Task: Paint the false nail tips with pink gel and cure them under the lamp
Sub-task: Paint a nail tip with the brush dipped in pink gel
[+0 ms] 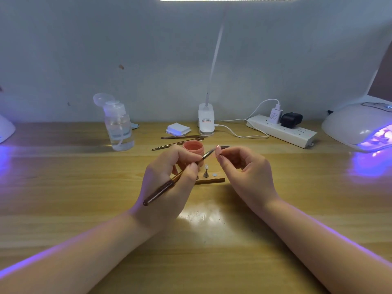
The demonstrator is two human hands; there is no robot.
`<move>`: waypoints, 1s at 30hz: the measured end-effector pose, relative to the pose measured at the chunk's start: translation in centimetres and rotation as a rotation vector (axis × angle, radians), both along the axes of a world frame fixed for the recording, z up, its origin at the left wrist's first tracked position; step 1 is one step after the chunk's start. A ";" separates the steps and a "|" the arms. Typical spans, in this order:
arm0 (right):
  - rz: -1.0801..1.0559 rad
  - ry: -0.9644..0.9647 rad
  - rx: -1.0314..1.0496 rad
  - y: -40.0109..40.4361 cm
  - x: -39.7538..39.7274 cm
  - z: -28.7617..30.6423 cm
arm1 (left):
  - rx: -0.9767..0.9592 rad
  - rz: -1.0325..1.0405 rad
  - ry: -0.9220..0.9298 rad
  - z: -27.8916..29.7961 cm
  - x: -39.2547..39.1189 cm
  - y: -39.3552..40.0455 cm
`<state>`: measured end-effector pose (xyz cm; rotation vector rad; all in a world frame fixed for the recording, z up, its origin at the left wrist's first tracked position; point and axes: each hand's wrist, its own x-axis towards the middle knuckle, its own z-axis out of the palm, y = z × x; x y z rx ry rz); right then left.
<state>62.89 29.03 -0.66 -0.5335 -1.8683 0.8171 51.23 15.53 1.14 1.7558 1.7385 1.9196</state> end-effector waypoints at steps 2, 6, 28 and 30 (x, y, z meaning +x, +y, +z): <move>0.007 0.005 0.009 0.0 -0.1 0.0 | -0.022 0.030 -0.010 0.1 0.1 0.2; 0.013 -0.008 0.024 0.3 -0.1 -0.2 | -0.068 0.002 0.012 -0.1 0.0 0.2; 0.058 -0.008 0.003 -0.1 0.0 0.0 | -0.090 -0.071 -0.223 -0.1 0.1 0.2; 0.052 -0.005 -0.014 0.1 0.0 -0.1 | -0.083 -0.136 -0.281 -0.1 0.0 0.2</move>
